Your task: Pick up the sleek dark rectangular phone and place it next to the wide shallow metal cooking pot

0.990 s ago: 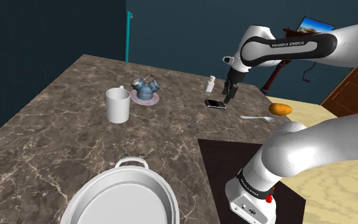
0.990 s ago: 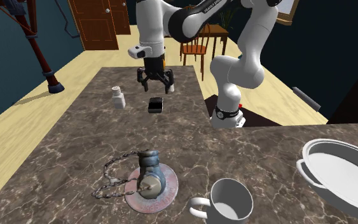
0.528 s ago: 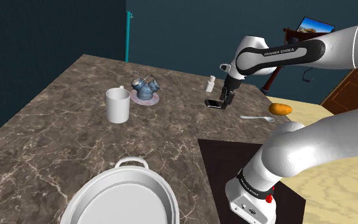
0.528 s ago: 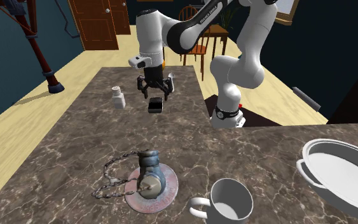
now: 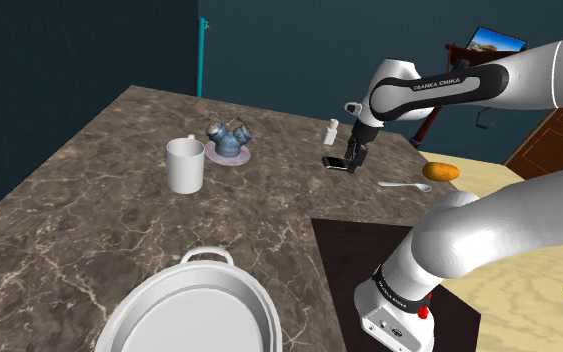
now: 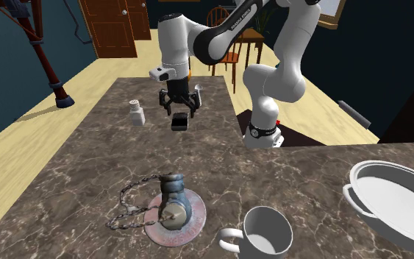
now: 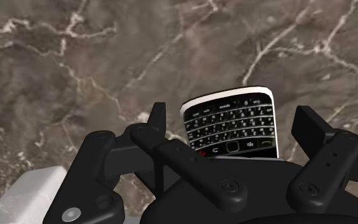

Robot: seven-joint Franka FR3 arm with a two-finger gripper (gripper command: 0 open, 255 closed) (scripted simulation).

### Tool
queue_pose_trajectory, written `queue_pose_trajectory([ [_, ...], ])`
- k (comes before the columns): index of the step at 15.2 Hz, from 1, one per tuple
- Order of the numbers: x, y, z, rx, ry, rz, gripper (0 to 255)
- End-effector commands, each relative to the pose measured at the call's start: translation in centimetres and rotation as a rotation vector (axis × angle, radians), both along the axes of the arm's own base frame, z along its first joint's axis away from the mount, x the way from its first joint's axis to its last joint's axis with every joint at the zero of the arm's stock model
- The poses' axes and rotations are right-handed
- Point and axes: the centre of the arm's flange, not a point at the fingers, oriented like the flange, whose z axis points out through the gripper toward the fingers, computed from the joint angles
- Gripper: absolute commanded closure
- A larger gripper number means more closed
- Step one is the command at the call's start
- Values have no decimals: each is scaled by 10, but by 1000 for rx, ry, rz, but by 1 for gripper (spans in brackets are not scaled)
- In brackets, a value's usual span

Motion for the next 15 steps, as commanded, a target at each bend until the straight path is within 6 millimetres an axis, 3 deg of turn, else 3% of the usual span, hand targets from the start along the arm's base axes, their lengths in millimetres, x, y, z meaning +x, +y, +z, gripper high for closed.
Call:
queue_pose_trajectory([
  [1,0,0,0,0,0,0,255],
  [10,0,0,0,0,0,0,255],
  [15,0,0,26,0,0,0,255],
])
